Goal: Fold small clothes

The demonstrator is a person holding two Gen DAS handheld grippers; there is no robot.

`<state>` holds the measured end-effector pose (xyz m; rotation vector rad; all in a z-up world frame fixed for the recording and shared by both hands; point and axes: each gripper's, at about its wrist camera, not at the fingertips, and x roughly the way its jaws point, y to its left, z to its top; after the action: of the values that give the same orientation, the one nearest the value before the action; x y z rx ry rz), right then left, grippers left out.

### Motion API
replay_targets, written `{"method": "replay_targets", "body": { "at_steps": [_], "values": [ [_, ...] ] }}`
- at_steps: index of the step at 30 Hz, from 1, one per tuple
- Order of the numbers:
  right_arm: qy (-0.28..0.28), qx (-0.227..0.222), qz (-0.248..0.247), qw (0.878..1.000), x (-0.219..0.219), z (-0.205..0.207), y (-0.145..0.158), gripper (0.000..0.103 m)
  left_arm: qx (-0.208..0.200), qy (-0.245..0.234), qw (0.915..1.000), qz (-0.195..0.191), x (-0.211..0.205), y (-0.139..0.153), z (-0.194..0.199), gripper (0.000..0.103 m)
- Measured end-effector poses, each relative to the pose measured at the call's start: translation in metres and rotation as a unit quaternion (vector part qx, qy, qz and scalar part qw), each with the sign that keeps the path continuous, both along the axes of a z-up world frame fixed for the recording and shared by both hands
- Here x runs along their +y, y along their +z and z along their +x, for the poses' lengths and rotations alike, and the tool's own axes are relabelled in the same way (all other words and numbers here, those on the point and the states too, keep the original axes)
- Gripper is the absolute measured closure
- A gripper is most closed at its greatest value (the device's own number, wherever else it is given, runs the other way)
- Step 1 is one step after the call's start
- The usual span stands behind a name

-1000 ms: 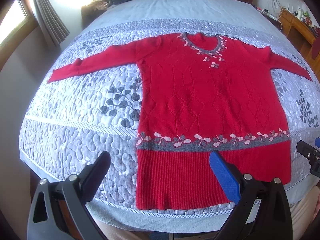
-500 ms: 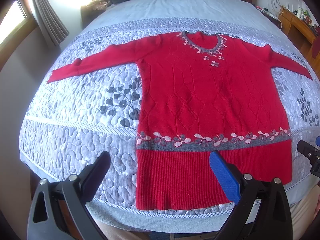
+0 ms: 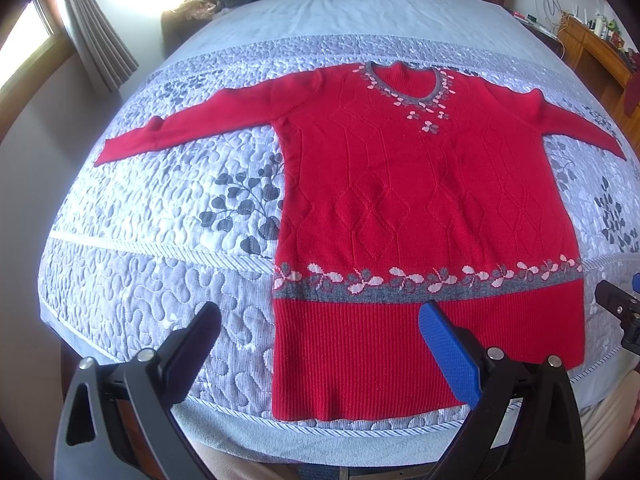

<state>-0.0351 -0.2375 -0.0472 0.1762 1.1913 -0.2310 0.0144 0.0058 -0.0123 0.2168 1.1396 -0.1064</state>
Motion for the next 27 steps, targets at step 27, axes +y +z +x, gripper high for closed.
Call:
{"method": "replay_targets", "body": {
  "at_steps": [27],
  "values": [
    [0.005,0.002,0.000,1.000,-0.006,0.008,-0.004,0.003,0.009,0.000,1.0000,0.004,-0.007,-0.007,0.012,0.004]
  ]
}}
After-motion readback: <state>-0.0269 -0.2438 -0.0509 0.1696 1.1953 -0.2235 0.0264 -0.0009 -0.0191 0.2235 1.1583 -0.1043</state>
